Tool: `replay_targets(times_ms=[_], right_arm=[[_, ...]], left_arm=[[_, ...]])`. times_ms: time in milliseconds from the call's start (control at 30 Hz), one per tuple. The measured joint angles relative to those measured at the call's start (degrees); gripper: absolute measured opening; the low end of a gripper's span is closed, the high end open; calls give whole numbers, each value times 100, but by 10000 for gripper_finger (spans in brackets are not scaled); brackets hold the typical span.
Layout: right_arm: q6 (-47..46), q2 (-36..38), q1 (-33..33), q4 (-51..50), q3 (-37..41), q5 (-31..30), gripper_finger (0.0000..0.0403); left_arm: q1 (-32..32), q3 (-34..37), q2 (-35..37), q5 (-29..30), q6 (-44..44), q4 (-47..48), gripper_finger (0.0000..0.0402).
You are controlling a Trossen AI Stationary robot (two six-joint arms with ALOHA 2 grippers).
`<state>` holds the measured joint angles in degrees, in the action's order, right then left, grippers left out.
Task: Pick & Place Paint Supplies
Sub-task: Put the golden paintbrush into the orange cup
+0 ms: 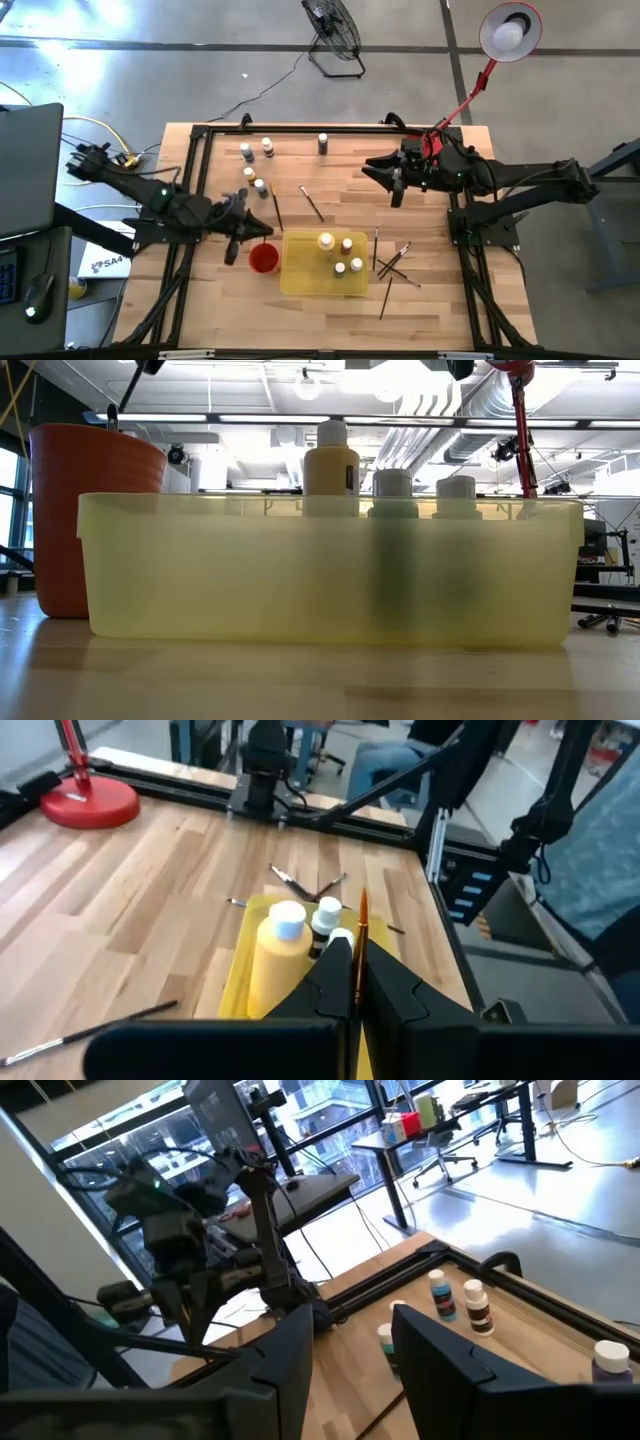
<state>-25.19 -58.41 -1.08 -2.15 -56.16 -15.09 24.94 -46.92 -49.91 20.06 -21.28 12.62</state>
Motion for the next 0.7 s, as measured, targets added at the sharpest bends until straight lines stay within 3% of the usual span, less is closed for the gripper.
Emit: replay_targets(times_ms=[333, 700], right_arm=[[2, 0, 0, 8, 0, 2, 130], [0, -2, 0, 23, 0, -1, 130]], left_arm=[[683, 1131, 2, 1316, -330, -825, 2], [812, 1867, -118, 1178, -691, -1510, 2]])
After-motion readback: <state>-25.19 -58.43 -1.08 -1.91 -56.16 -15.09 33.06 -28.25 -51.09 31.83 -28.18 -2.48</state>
